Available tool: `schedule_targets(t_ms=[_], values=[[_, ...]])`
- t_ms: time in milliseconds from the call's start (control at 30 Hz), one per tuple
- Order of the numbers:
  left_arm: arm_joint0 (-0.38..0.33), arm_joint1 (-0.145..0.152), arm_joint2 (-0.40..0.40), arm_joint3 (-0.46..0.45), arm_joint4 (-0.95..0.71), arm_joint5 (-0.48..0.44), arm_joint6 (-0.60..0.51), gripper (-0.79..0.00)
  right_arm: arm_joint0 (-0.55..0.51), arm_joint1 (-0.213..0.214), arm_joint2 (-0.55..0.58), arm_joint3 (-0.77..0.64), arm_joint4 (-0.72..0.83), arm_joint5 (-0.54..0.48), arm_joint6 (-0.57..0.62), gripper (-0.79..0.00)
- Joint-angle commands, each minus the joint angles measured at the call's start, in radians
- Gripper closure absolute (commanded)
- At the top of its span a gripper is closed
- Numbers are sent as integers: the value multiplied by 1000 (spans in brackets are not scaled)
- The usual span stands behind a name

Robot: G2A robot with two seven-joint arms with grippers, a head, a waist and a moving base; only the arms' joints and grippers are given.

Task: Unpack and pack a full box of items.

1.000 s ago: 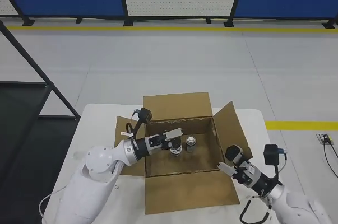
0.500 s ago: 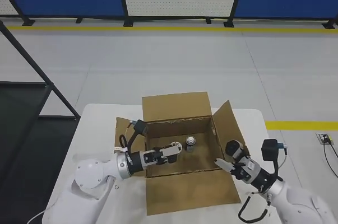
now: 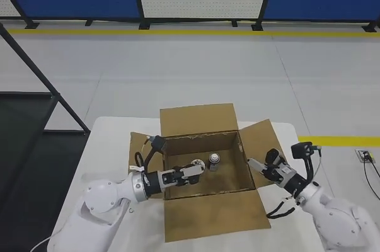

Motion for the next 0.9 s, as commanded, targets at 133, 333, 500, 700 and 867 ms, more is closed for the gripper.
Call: schedule_targets(t_ms=[133,333,500,700,867], values=[[30,10,-57,-23,-22,-17,20,-785,56,5,-10,75,14,-10,114,-785],[92,24,-125,-49,-39,-26,29,-785,85,12,-3,131,32,-25,181,-785],[161,33,-174,-80,-52,-34,42,-785,104,17,-2,170,65,-54,234,-785],[252,42,-215,-139,-72,-46,60,-785,111,24,-7,190,118,-113,305,-785],[299,46,-238,-155,-84,-55,88,-785,105,32,1,191,162,-161,366,-785]])
